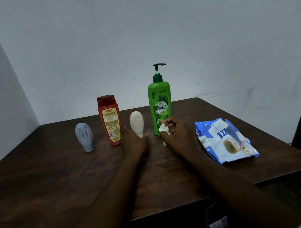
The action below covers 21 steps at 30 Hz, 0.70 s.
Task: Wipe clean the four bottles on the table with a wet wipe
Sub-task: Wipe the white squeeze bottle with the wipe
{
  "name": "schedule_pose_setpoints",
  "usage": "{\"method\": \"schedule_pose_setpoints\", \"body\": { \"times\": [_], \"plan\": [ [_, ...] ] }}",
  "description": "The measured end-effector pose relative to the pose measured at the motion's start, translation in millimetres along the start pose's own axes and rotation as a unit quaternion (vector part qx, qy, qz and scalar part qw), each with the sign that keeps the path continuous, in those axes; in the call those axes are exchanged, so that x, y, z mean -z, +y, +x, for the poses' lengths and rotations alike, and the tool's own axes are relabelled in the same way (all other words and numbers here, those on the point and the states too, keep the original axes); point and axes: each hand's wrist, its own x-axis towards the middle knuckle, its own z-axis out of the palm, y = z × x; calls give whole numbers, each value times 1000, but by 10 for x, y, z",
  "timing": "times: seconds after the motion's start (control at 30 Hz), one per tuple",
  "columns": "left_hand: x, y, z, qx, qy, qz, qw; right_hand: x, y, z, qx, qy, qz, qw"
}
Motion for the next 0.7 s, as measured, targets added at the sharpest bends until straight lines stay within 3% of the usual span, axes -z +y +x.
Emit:
{"method": "schedule_pose_setpoints", "body": {
  "times": [0.7],
  "plan": [
    [-118,-104,158,-17,15,17,1000,33,4,-21,10,-10,-5,1000]
  ]
}}
